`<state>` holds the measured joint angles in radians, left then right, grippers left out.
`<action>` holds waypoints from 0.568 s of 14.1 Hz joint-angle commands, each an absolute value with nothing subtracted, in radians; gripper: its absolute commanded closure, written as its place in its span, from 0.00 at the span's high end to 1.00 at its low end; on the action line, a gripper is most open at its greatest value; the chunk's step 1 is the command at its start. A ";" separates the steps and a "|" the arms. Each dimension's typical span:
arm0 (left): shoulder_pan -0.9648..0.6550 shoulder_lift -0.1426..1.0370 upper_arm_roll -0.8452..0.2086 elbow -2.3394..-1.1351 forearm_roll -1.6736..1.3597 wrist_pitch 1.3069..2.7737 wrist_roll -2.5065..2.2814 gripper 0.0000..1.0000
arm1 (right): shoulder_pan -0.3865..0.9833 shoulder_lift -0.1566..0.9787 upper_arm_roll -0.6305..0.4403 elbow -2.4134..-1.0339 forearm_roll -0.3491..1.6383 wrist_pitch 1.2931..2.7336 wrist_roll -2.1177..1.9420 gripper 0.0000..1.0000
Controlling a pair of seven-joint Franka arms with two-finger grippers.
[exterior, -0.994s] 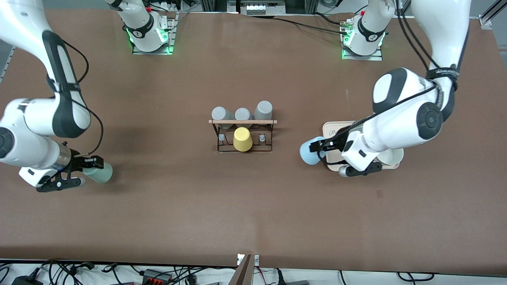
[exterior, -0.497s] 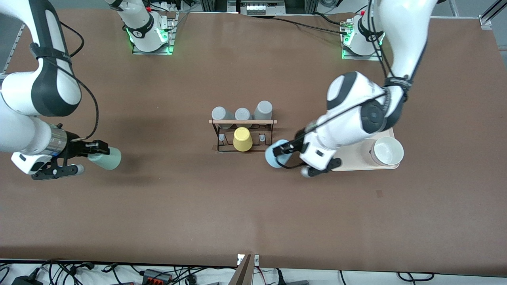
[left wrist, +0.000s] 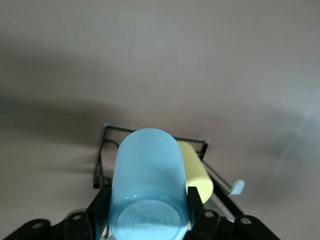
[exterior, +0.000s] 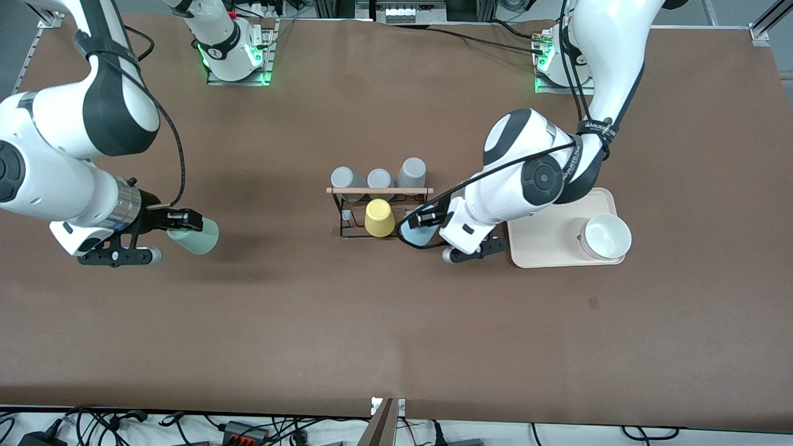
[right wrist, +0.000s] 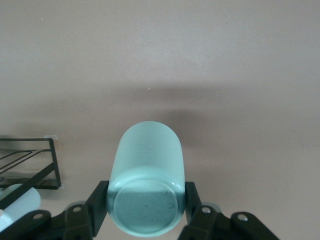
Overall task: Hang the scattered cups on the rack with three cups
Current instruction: 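Lift the teal cup with the right gripper while the left gripper carries the blue cup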
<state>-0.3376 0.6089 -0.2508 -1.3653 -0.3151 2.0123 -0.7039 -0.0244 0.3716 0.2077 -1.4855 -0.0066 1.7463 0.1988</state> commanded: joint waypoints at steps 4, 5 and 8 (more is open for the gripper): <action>-0.374 0.621 -0.248 -1.373 -0.229 1.974 -0.719 0.01 | 0.047 0.360 0.213 -1.482 0.003 1.712 0.389 0.32; -0.379 0.629 -0.250 -1.373 -0.227 1.974 -0.722 0.01 | 0.066 0.360 0.213 -1.482 0.003 1.712 0.425 0.32; -0.391 0.644 -0.250 -1.373 -0.226 1.979 -0.723 0.01 | 0.113 0.367 0.213 -1.482 0.003 1.712 0.491 0.32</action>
